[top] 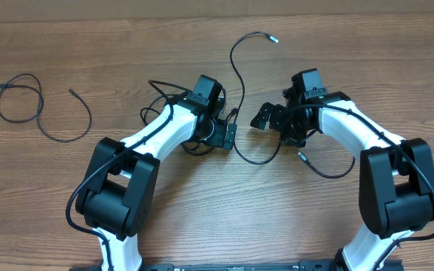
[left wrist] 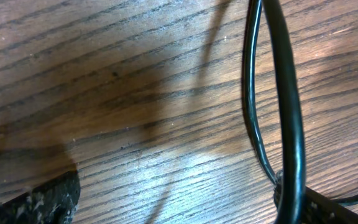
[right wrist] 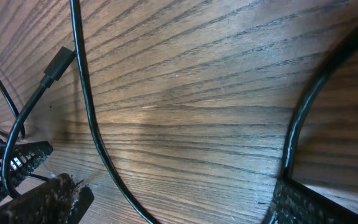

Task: Untangle cables

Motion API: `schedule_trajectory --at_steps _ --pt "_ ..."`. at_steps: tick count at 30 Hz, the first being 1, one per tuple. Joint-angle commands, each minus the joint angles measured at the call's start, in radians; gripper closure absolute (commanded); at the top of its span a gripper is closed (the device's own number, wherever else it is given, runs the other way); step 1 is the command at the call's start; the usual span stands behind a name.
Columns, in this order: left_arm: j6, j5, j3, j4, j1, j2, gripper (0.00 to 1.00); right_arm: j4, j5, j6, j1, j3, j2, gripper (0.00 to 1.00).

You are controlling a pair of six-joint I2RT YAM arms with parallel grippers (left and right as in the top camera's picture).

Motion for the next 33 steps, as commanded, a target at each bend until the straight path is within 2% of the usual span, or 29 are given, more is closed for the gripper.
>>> schedule_trajectory --at_steps 1,19,26,33 --pt "-0.006 -0.009 0.001 0.003 -0.003 0.01 0.0 0.006 0.007 0.0 -0.002 0.001 -0.025 0.0" --pt "-0.001 -0.01 0.005 -0.015 -0.002 0.004 0.0 0.01 0.007 0.0 -0.002 0.001 -0.025 0.0" --pt "0.005 -0.1 0.033 -0.031 0.0 -0.093 0.01 0.01 0.007 -0.001 -0.002 0.001 -0.025 0.0" --pt "-0.045 -0.1 0.033 0.011 -0.003 -0.121 0.0 0.01 0.007 0.0 -0.002 0.001 -0.025 0.0"
